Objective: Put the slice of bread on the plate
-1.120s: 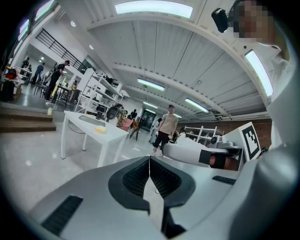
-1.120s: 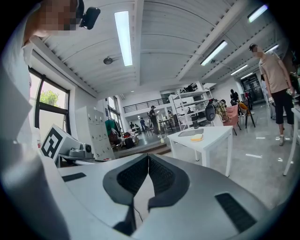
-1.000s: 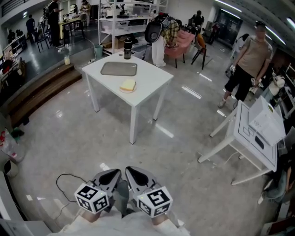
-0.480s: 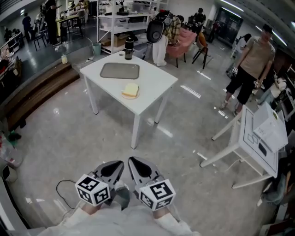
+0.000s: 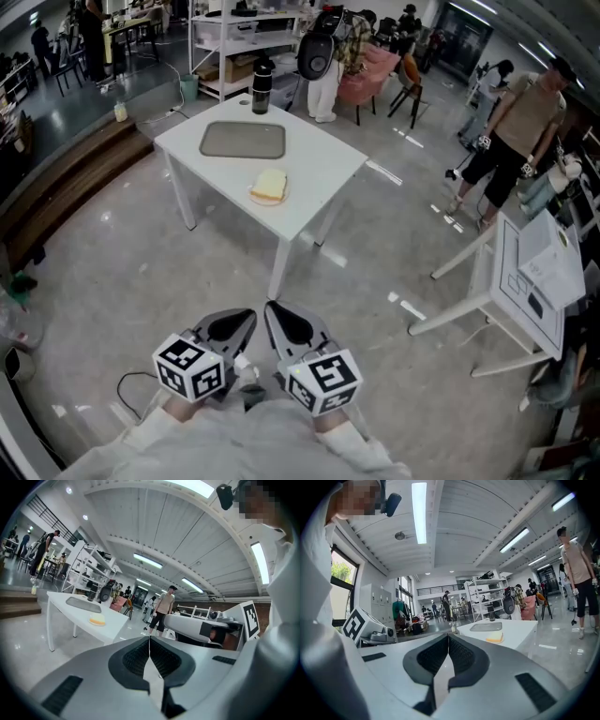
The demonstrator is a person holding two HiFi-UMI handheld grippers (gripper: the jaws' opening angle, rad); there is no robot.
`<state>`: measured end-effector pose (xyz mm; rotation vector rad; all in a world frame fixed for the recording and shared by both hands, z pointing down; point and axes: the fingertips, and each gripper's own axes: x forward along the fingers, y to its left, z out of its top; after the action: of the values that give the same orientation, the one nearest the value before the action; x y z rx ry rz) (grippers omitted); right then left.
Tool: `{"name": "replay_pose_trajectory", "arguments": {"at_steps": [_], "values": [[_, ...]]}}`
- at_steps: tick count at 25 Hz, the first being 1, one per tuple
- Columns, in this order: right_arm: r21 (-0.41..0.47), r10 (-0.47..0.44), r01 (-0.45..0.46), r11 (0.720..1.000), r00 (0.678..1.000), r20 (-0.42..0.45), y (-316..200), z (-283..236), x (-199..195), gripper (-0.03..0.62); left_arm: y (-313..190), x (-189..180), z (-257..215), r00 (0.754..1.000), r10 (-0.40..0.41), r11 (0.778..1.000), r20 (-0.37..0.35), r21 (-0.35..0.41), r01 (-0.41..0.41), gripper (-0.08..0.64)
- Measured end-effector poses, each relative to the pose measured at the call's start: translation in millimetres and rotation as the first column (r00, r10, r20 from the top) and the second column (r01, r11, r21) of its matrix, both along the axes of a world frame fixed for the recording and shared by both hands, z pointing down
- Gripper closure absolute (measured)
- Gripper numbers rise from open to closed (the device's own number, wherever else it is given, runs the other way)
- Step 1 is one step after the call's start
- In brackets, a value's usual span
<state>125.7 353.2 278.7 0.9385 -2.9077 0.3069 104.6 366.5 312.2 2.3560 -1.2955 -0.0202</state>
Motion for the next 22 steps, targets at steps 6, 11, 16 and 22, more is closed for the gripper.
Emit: {"name": "replay_pose_trajectory", "arguments": {"at_steps": [6, 11, 16, 22], "values": [[-0.012, 0.014, -0.015, 1.0, 1.0, -0.019, -22.8, 9.4, -17.4, 0.578, -22.4, -19.3, 7.6, 1.0, -0.003, 1.0, -0.031, -0.019, 0.003, 0.551], [-0.037, 0.033, -0.035, 0.999, 0.998, -0.048, -36.3, 21.6, -21.8, 0.578, -40.0, -29.7, 15.3, 0.998, -0.008, 0.999, -0.062, -0.038, 0.006, 0.551], [-0.048, 0.039, -0.042, 0.998, 0.998, -0.049, -57.7, 32.0, -25.3, 0.578, -61.4, -34.7, 22.1, 0.998, -0.001, 0.999, -0.062, -0.047, -0.001, 0.551], [-0.078, 0.039, -0.042, 0.996, 0.998, -0.049, -97.4, 36.5, -37.5, 0.578, -99.9, -49.2, 22.1, 0.999, -0.021, 0.999, -0.049, -0.042, 0.019, 0.551]]}}
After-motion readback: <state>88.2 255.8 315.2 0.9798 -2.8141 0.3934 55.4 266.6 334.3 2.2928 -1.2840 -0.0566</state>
